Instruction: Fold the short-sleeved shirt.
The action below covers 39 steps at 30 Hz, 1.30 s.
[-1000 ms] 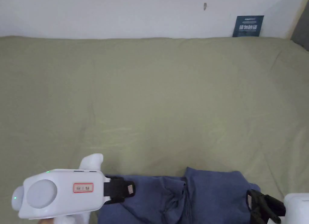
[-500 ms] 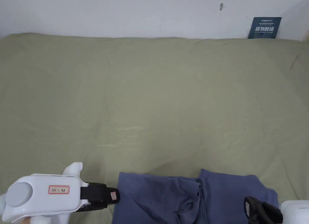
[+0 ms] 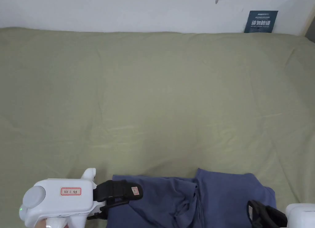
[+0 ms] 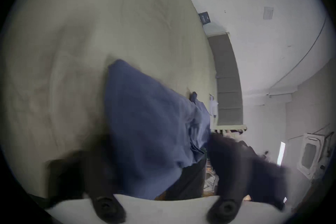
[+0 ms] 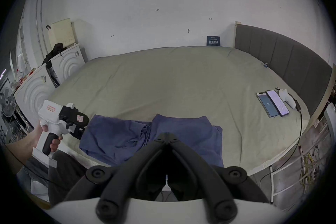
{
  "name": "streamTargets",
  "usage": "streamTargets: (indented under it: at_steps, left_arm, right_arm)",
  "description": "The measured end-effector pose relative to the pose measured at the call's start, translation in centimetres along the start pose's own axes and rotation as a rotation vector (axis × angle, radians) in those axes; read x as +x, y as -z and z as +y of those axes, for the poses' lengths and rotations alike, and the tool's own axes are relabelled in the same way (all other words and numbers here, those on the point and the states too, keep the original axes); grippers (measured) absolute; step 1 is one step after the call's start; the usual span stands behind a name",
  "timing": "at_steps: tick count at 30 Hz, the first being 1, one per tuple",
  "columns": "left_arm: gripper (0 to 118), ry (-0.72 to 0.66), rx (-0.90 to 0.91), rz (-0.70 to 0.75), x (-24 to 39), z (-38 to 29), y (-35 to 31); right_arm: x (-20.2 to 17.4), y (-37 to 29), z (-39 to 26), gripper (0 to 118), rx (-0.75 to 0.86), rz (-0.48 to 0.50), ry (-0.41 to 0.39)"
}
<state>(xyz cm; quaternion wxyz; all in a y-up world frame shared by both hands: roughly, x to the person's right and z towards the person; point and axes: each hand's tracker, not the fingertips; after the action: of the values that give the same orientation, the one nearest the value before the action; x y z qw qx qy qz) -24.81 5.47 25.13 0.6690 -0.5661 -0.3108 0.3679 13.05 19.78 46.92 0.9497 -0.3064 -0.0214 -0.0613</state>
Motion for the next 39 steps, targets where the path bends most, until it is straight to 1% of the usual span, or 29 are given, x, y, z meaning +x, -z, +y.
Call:
streamTargets:
  at_steps: [1,2,6,9,11,14,18,21,23,24,27,33,35,37,39]
  left_arm:
    - [13,0.005,0.007,0.048,0.3,-0.2,0.0]
    - [13,0.002,0.023,0.081,0.0,-0.1,0.2]
    - [13,-0.024,0.028,0.040,-0.6,-0.2,-1.0]
    - [13,-0.078,0.117,0.087,-1.1,-0.2,-2.9]
    - [13,-0.078,0.170,0.126,-1.5,-0.2,-5.3]
    - [13,-0.061,0.217,0.164,-1.6,-0.8,-10.1]
    - [13,0.012,0.306,0.288,0.4,-2.7,-16.8]
    - [13,0.052,0.323,0.353,2.7,-3.6,-19.3]
    - [13,0.081,0.335,0.356,4.4,-4.1,-19.9]
    - [13,0.096,0.331,0.363,5.5,-4.3,-19.9]
    - [13,0.216,0.299,0.415,9.3,-4.7,-18.1]
    - [13,0.386,0.213,0.488,15.9,-5.3,-11.5]
    - [13,0.383,0.161,0.496,17.5,-5.4,-8.7]
    - [13,0.427,0.123,0.501,18.3,-5.5,-5.8]
    - [13,0.438,0.091,0.512,18.9,-5.8,-2.6]
  right_arm:
    - [0.1,-0.1,-0.1,0,0.000,-0.003,-0.001]
    - [0.3,-0.2,-0.1,0,0.001,-0.003,0.003]
    - [0.5,-0.6,-0.1,0,0.012,-0.006,0.011]
    - [0.5,-0.8,0.2,0,0.023,-0.004,0.016]
    - [0.4,-0.7,0.4,0,0.033,-0.008,0.015]
    - [0.3,-0.6,0.9,0,0.049,0.009,0.018]
    - [-0.5,0.1,1.5,0,0.063,0.037,-0.013]
    - [-1.1,0.4,1.9,0,0.068,0.063,-0.026]
    - [-1.6,0.4,2.1,0,0.075,0.073,-0.036]
    - [-1.7,0.3,2.2,0,0.078,0.076,-0.036]
    - [-1.9,-0.1,2.2,0,0.087,0.086,-0.034]
    - [-1.1,-0.9,1.9,0,0.092,0.075,-0.028]
    - [-0.6,-1.2,1.7,0,0.092,0.069,-0.018]
    - [0.0,-1.4,1.6,0,0.091,0.061,-0.009]
    - [0.5,-1.6,1.3,0,0.087,0.049,-0.002]
